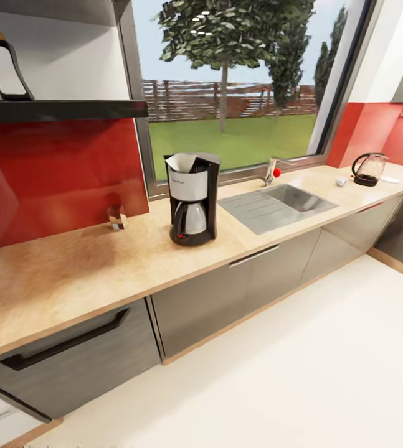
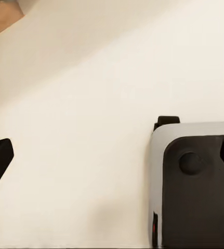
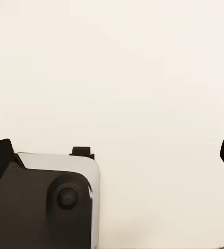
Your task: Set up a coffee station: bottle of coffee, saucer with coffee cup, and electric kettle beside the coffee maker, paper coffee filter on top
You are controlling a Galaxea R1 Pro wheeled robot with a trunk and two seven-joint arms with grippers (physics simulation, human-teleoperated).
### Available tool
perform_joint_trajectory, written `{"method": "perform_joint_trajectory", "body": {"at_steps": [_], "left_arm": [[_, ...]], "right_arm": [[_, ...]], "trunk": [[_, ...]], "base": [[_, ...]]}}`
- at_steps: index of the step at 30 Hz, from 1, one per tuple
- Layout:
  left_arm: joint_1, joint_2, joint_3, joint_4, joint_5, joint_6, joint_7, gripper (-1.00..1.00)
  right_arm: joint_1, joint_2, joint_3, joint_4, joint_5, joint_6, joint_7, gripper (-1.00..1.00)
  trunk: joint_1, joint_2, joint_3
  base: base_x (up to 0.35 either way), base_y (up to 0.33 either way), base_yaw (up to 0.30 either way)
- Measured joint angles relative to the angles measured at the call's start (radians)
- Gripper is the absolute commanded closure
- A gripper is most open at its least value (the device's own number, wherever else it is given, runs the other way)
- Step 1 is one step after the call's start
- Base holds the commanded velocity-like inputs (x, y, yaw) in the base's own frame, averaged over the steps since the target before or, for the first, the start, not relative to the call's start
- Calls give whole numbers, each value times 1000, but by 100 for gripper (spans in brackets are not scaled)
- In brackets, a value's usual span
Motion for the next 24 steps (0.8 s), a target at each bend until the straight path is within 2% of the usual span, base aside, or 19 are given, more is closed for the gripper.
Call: {"method": "perform_joint_trajectory", "body": {"at_steps": [2,3,5,7,9,13,24], "left_arm": [[0,-13,1,17,0,2,43,-100],[0,-22,3,31,-1,4,92,-100],[0,-26,5,37,-1,13,129,-100],[0,-29,4,52,-1,50,194,-100],[1,-29,4,64,-1,69,219,-100],[0,-30,5,75,5,82,238,-100],[0,-41,7,102,6,84,225,-100]], "right_arm": [[0,0,0,0,0,0,1,-100],[0,0,0,-1,0,0,1,-100],[0,0,1,0,1,0,1,-100],[0,0,2,1,1,0,2,-100],[0,0,2,2,2,0,2,-100],[0,-1,1,0,2,0,2,-100],[0,-9,-1,0,3,0,1,-100]], "trunk": [[0,0,2],[0,0,2],[0,0,4],[0,0,6],[0,0,7],[0,0,11],[0,0,20]], "base": [[0,0,265],[0,0,265],[0,0,265],[0,0,265],[0,0,265],[0,0,258],[0,0,247]]}}
